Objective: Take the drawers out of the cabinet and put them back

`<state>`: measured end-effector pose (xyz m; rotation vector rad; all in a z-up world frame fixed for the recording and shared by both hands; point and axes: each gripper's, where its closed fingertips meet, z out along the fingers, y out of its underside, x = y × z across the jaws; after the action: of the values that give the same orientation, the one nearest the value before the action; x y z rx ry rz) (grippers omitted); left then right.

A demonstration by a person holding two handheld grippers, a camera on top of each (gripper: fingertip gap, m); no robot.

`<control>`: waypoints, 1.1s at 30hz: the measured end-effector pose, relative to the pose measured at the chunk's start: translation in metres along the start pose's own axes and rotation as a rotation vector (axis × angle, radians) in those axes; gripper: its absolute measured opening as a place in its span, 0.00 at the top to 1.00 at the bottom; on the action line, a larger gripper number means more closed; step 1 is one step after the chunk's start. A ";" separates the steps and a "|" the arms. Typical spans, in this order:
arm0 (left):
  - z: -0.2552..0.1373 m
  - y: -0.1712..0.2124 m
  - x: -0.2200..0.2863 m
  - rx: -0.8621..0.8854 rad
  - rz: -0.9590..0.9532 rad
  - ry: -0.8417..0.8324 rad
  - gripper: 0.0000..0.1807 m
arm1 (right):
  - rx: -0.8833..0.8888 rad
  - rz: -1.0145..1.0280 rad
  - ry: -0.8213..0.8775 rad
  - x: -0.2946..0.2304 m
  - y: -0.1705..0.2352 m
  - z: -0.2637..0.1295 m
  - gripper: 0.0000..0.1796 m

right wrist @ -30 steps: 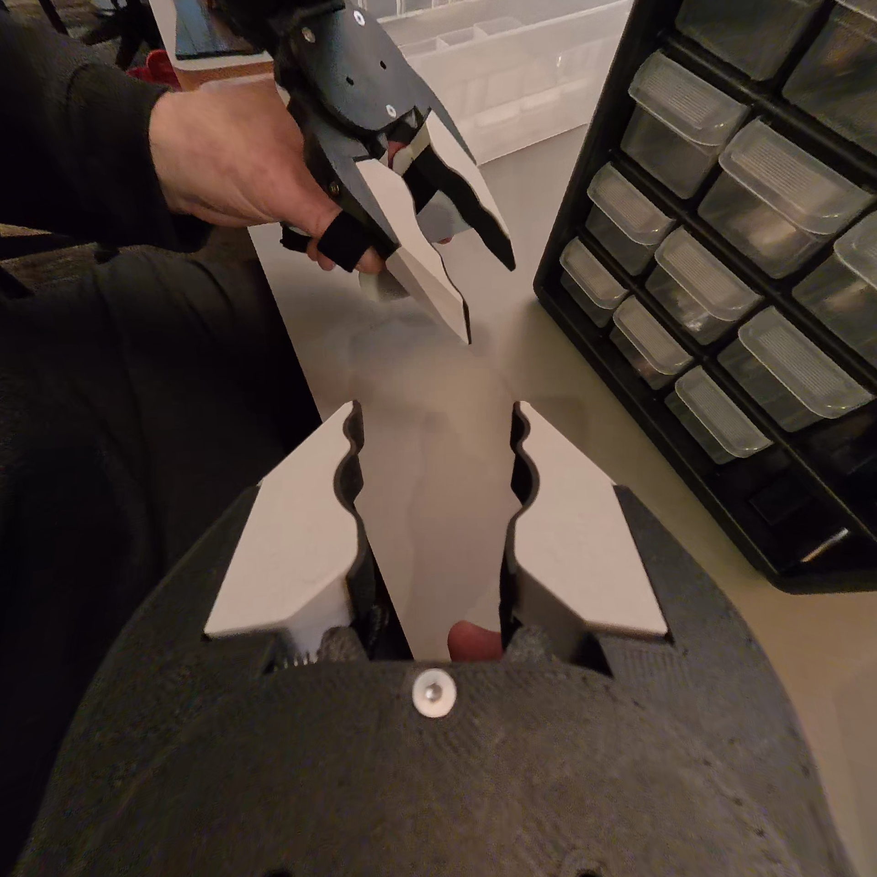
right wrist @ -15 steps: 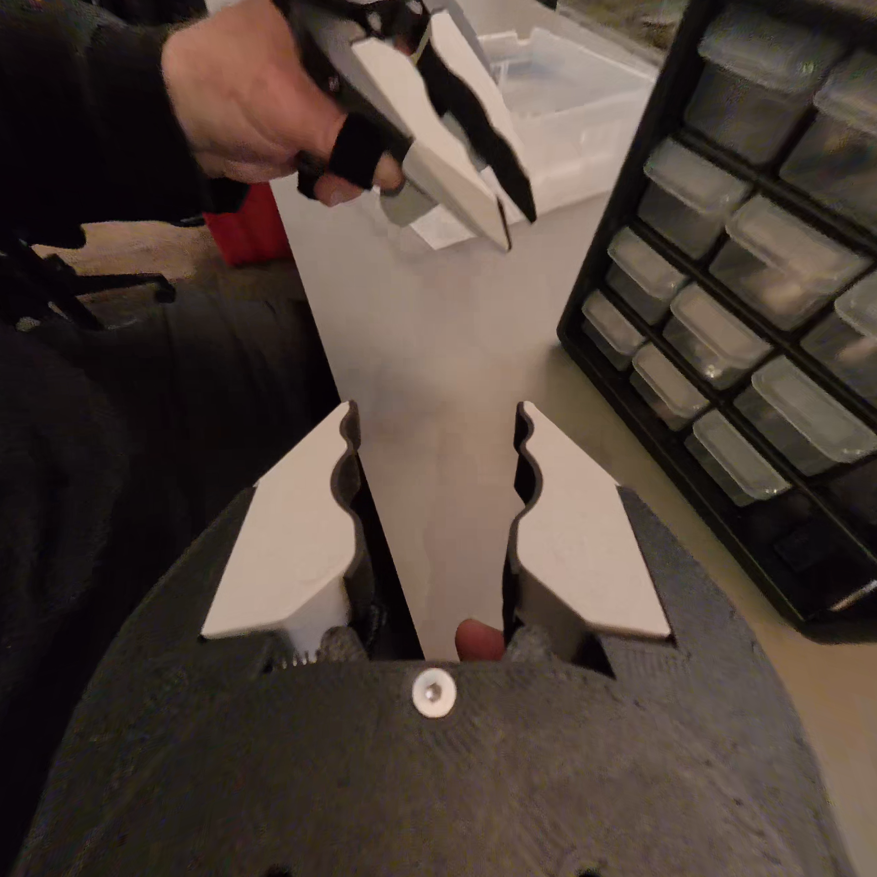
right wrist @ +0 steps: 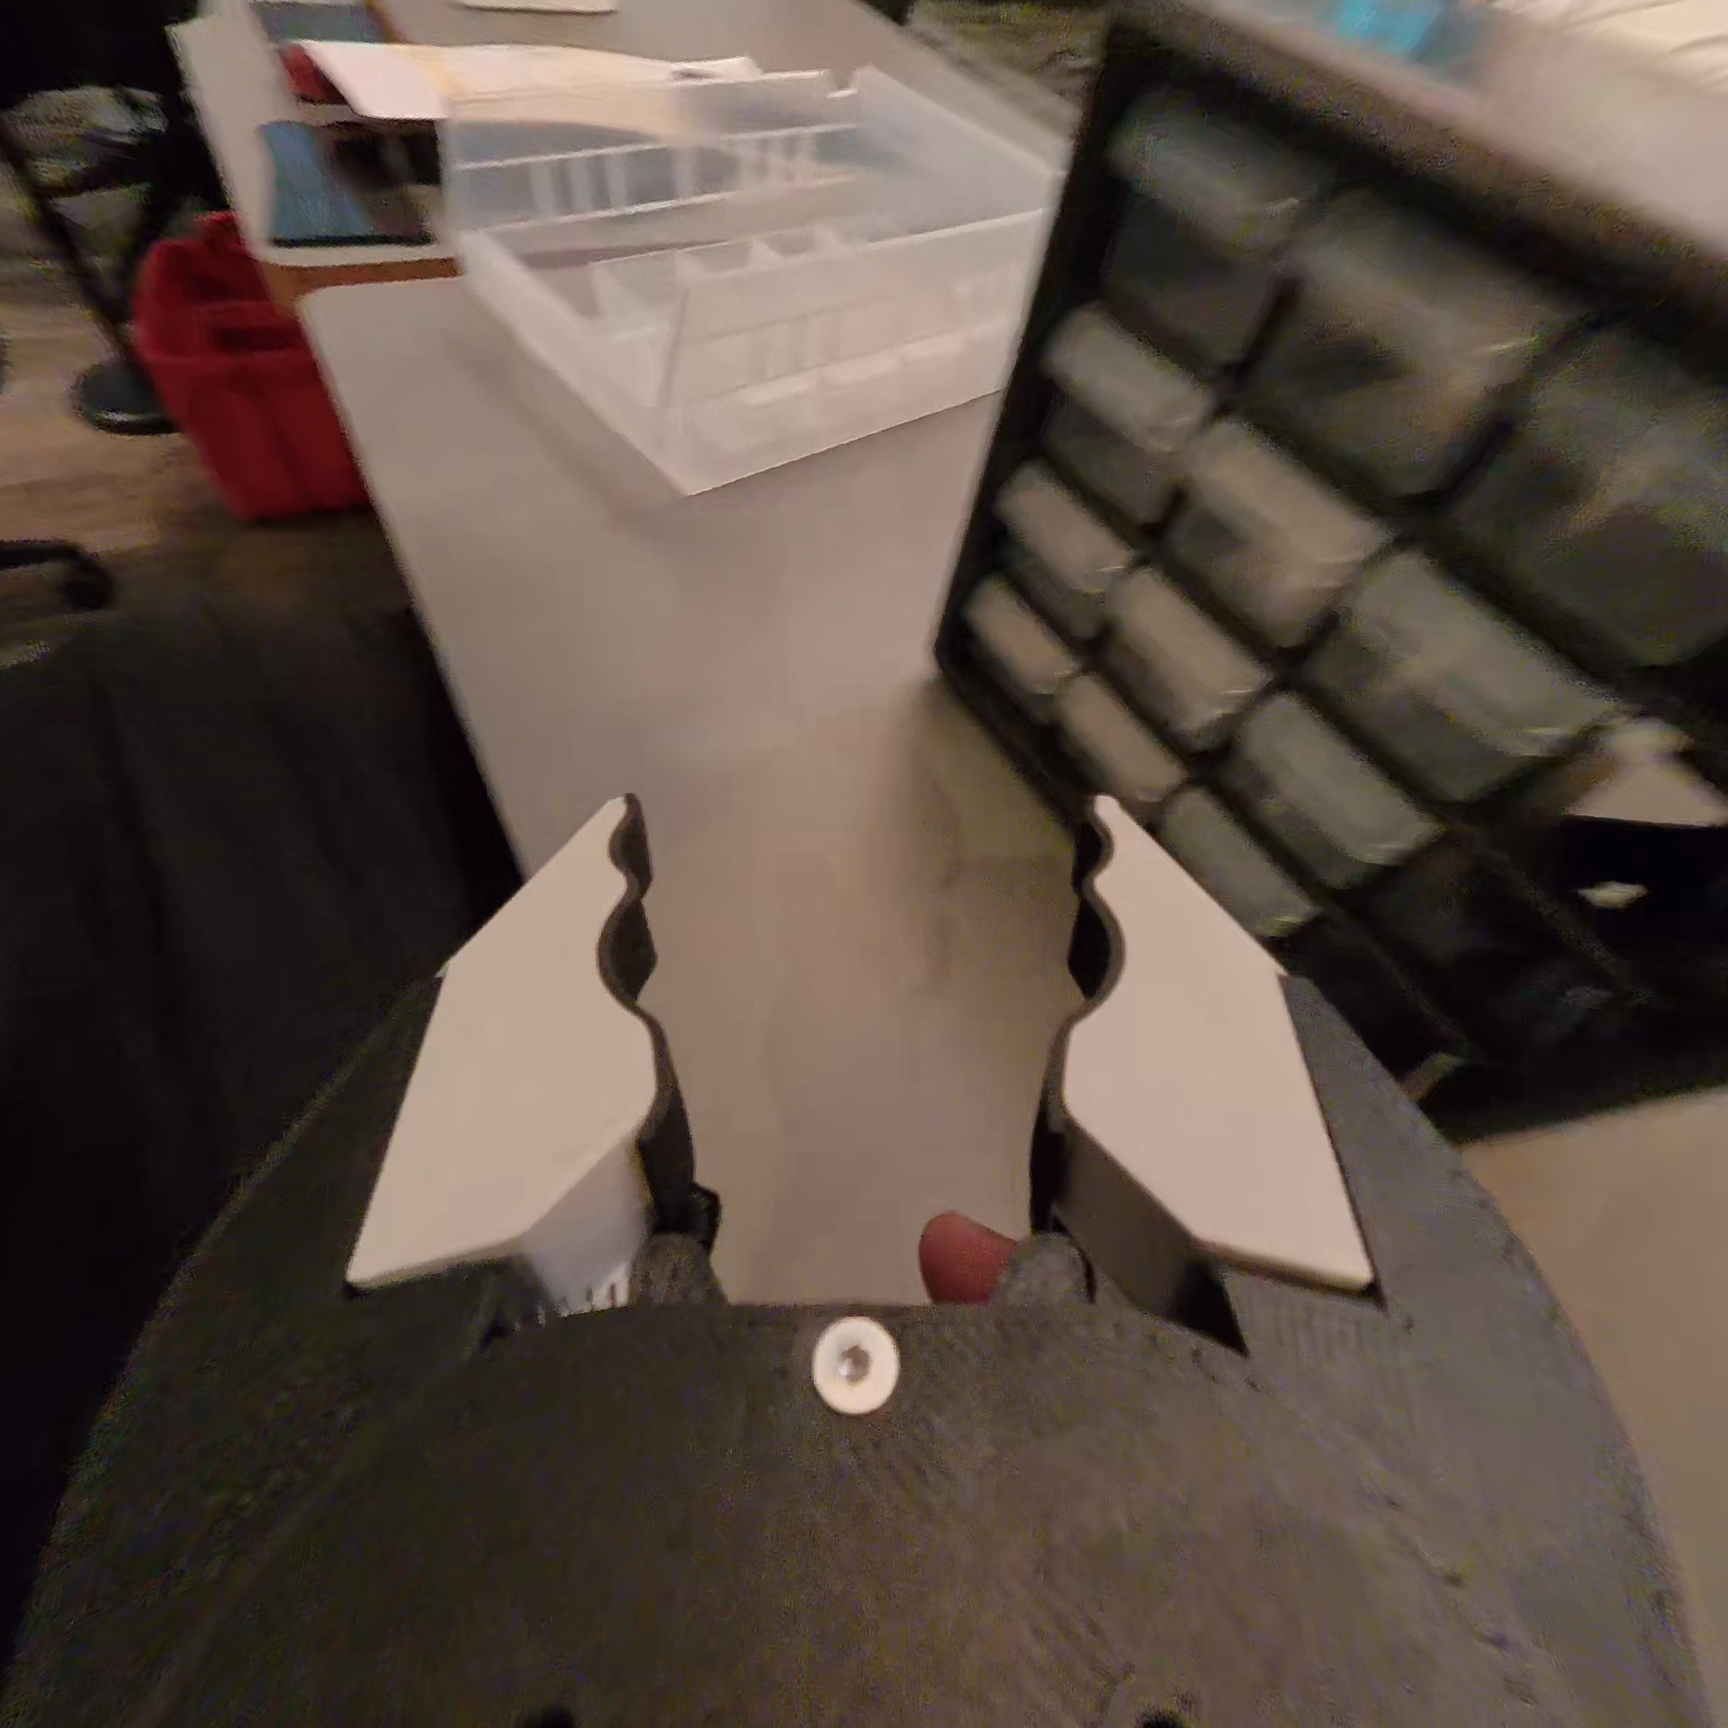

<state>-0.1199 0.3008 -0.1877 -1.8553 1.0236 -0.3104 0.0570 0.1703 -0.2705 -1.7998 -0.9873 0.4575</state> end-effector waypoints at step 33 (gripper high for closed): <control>0.114 -0.052 0.010 0.113 -0.265 0.378 0.35 | -0.113 0.117 0.157 0.082 -0.019 -0.023 0.45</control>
<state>-0.0192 0.3744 -0.2045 -1.8694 0.9819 -0.8856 0.1136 0.2249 -0.2338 -1.9706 -0.8170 0.3314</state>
